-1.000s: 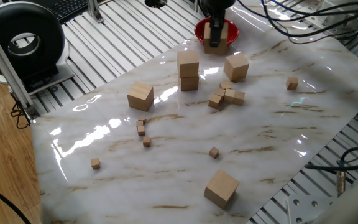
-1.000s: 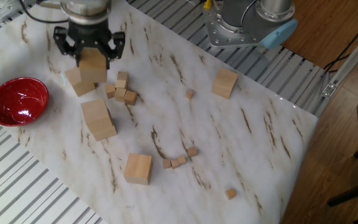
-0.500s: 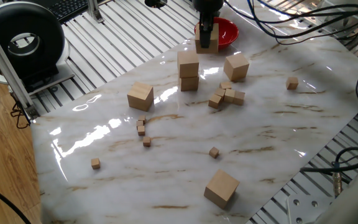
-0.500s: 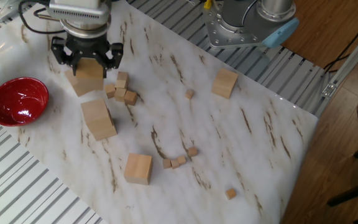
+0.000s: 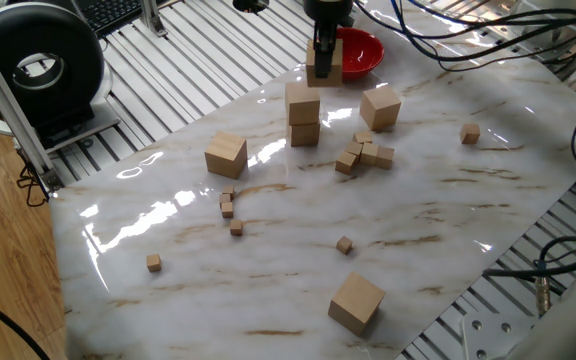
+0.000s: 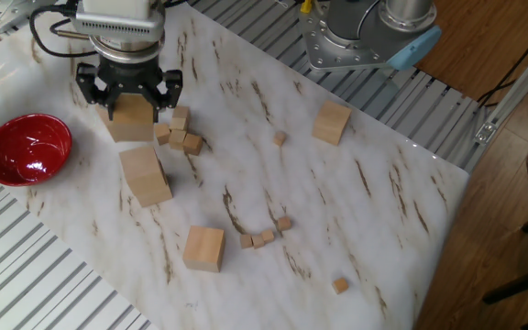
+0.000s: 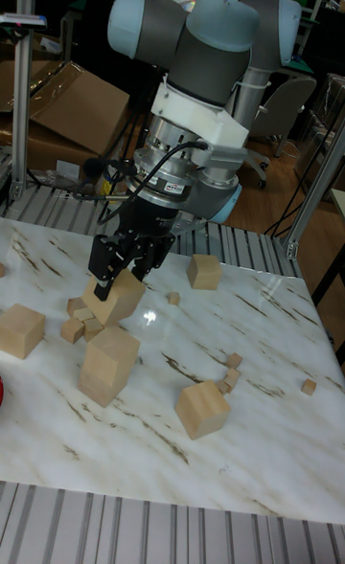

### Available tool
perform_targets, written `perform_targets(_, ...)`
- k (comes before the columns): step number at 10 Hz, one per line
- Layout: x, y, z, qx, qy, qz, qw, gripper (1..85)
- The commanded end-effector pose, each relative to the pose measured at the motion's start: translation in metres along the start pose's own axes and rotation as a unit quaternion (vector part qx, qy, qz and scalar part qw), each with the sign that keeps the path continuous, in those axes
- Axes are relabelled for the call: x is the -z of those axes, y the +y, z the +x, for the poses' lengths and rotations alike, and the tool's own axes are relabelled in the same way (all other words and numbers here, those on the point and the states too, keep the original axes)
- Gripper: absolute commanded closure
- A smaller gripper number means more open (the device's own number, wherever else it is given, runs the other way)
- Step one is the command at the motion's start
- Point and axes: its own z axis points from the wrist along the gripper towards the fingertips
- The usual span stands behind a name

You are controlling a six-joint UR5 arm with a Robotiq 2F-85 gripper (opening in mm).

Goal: Stack the blocks in a vertical line of five

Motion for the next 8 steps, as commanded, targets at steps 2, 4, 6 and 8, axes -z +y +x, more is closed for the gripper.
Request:
perform_targets(2,0.001,-0.001,-0.013,-0.01,-0.024,0.001,0.9997,55.7)
perform_targets(4,0.002,0.009,-0.019,-0.028,-0.027,-0.022,0.999,56.0)
perform_targets(6,0.005,0.006,-0.039,-0.033,-0.022,-0.03,0.9988,57.3)
perform_targets(8,0.003,0.012,-0.046,-0.038,-0.022,-0.048,0.9979,57.7)
